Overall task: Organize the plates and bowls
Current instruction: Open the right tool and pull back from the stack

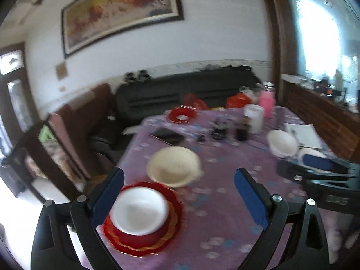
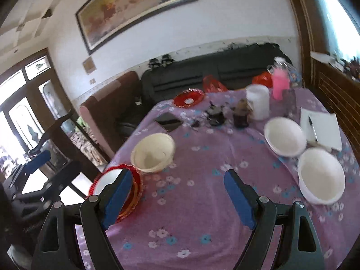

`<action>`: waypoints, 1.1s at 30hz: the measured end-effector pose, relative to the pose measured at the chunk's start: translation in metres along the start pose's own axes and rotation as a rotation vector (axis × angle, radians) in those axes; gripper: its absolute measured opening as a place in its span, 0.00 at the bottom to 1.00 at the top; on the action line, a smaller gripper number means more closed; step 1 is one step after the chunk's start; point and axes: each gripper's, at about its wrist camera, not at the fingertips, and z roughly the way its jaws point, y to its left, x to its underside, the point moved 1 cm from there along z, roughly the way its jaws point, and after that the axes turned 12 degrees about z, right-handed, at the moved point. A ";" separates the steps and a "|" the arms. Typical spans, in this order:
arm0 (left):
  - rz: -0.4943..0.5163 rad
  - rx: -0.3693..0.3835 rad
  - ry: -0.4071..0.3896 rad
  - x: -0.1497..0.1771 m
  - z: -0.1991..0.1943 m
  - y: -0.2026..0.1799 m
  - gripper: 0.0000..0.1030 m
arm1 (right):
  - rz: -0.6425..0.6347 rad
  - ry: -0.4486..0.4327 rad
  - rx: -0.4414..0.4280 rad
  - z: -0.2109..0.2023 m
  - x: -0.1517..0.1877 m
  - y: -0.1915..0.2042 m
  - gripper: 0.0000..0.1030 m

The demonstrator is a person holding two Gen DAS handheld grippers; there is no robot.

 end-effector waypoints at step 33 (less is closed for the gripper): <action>-0.143 -0.149 0.054 0.023 -0.002 0.004 0.95 | -0.004 -0.098 0.084 -0.016 0.029 -0.023 0.82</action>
